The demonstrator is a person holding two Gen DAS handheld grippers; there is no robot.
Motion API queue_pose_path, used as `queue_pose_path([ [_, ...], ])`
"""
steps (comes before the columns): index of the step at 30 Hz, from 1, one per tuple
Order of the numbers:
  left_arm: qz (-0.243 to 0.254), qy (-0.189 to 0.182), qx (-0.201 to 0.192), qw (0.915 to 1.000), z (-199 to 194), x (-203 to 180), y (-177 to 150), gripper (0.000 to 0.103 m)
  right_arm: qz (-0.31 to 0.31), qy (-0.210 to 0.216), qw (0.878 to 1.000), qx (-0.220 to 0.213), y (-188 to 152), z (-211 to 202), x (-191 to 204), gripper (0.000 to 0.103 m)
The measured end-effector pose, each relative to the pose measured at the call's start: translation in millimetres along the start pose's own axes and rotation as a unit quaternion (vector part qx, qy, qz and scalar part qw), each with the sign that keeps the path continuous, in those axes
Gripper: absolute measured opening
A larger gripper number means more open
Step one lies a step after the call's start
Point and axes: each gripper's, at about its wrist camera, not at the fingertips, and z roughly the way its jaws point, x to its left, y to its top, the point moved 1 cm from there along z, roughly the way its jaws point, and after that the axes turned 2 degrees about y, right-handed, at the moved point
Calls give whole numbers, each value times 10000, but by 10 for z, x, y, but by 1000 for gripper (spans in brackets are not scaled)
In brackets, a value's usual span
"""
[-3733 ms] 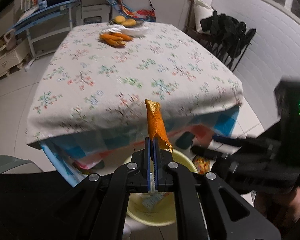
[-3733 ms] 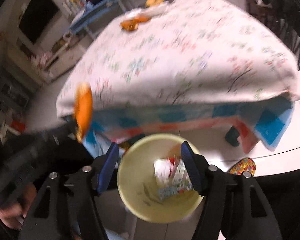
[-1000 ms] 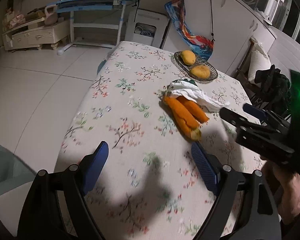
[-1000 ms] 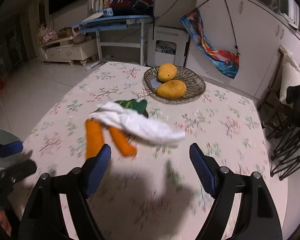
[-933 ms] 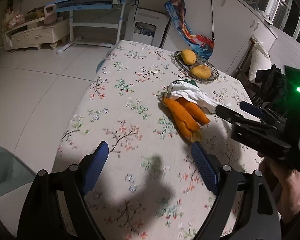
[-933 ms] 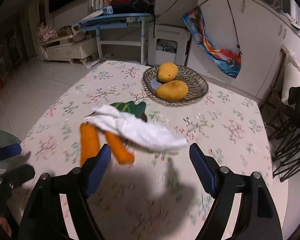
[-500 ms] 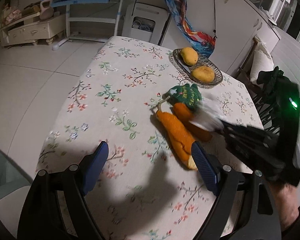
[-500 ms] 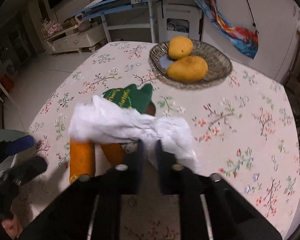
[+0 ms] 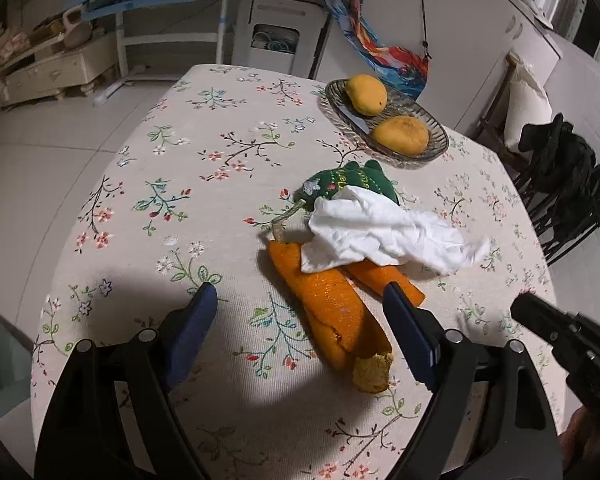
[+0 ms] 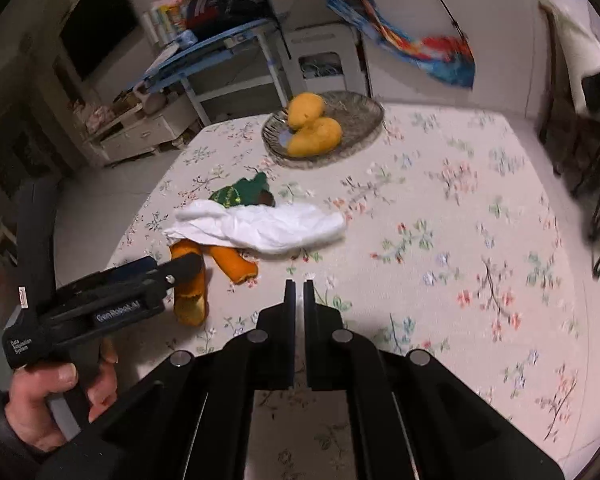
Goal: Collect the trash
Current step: 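Grasp the long orange peel with the left tool while the right tool holds the tissue, then lift the orange peel and tissue and carry both tools over the yellow bucket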
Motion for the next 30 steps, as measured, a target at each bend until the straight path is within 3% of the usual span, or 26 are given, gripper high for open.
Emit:
queue_pose_path([
  [1, 71, 49, -24, 10000, 7, -19, -5, 81, 54, 7, 10000, 13, 26, 44, 7, 17],
  [2, 134, 92, -49, 9999, 9, -23, -9, 81, 104, 28, 9999, 1, 58, 77, -16, 41],
  [3, 185, 132, -75, 9997, 11, -23, -11, 76, 141, 38, 9999, -62, 93, 110, -17, 56],
  [5, 309, 182, -135, 9993, 22, -32, -6, 71, 51, 27, 9999, -161, 189, 195, 15, 58],
  [10, 493, 96, -174, 9986, 24, -10, 28, 38, 32, 93, 9999, -113, 382, 506, 66, 62],
  [13, 531, -28, -148, 9985, 26, 27, 41, 26, -77, 90, 9999, 111, 383, 730, 86, 62],
  [16, 511, -155, -95, 9985, 25, 58, 49, 22, -614, -180, 9979, 139, 309, 843, 201, 46],
  [18, 447, -264, -58, 9986, 15, 77, 53, 20, -723, -128, 9971, 220, 286, 835, 238, 10],
  [23, 445, -339, -90, 9984, -119, 97, -36, 18, -379, 120, 9990, 220, 228, 662, 140, 8],
  [30, 369, -522, -408, 9971, -551, 185, -219, 18, 125, 434, 9985, -310, 96, 9, 113, 8],
])
